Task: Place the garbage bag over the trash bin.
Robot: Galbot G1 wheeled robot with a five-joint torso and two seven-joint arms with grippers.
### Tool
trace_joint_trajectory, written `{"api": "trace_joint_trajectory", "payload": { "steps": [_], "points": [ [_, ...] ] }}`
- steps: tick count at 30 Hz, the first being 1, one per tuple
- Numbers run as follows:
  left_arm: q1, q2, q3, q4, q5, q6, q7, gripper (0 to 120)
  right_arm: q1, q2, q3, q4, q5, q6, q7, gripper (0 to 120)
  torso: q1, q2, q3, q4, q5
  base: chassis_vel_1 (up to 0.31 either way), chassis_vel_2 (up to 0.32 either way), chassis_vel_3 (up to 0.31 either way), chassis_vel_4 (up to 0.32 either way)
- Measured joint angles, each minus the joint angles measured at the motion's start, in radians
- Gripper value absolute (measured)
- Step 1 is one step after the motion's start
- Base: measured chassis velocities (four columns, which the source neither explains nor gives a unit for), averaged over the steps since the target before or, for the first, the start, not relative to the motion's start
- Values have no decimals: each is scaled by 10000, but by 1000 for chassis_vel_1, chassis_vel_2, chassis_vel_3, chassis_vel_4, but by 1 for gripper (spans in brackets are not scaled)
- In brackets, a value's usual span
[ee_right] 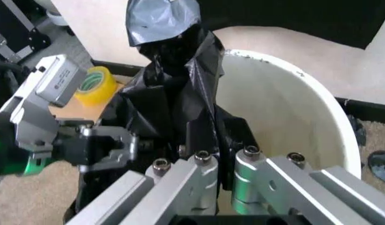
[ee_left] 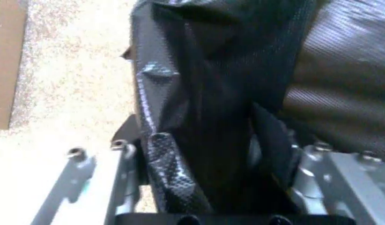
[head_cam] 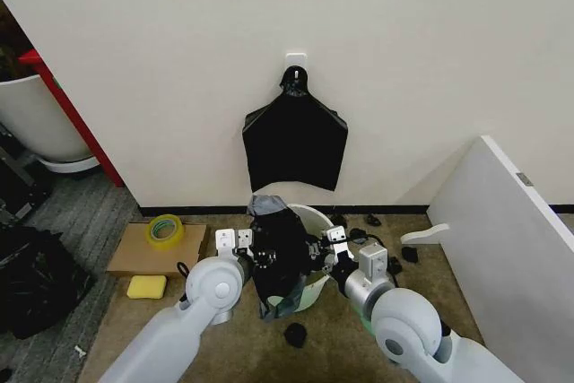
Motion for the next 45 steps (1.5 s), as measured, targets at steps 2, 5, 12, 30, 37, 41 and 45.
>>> {"api": "trace_joint_trajectory", "payload": {
  "steps": [2, 5, 12, 30, 37, 41, 45],
  "points": [
    [-7, 3, -5, 34, -46, -9, -65, 41, -30, 14, 1, 5, 0, 5, 0, 0, 0, 0, 0, 1, 0, 0, 0, 0, 0],
    [-7, 4, -19, 40, -128, -45, -130, 34, -35, 29, 1, 2, -1, 10, -2, 0, 0, 0, 0, 1, 0, 0, 0, 0, 0],
    [107, 31, -132, 40, -282, -288, -193, 8, -46, 70, -3, -41, -12, 35, -12, 0, 0, 0, 1, 0, -3, 0, 0, 0, 0],
    [616, 458, -891, -578, -310, -1035, -148, 0, -423, -69, 645, 724, 207, 137, 118, 0, 3, -1, 3, 2, -4, 0, 0, 0, 0],
    [962, 726, -1232, -1199, -311, -1521, 265, 0, -751, -420, 1240, 1287, 420, 158, 205, 0, 2, -1, 3, 1, -4, 0, 0, 0, 0],
    [1171, 771, -1306, -1419, -310, -1714, 377, 0, -901, -521, 1730, 1433, 650, 157, 295, 0, 2, -1, 2, -3, -3, 0, 0, 0, 0],
    [1596, 867, -1413, -1777, -393, -1846, 437, 0, -913, -811, 2093, 1496, 975, 158, 362, 0, 2, -1, 2, 4, -3, 0, 0, 0, 0]
  ]
}}
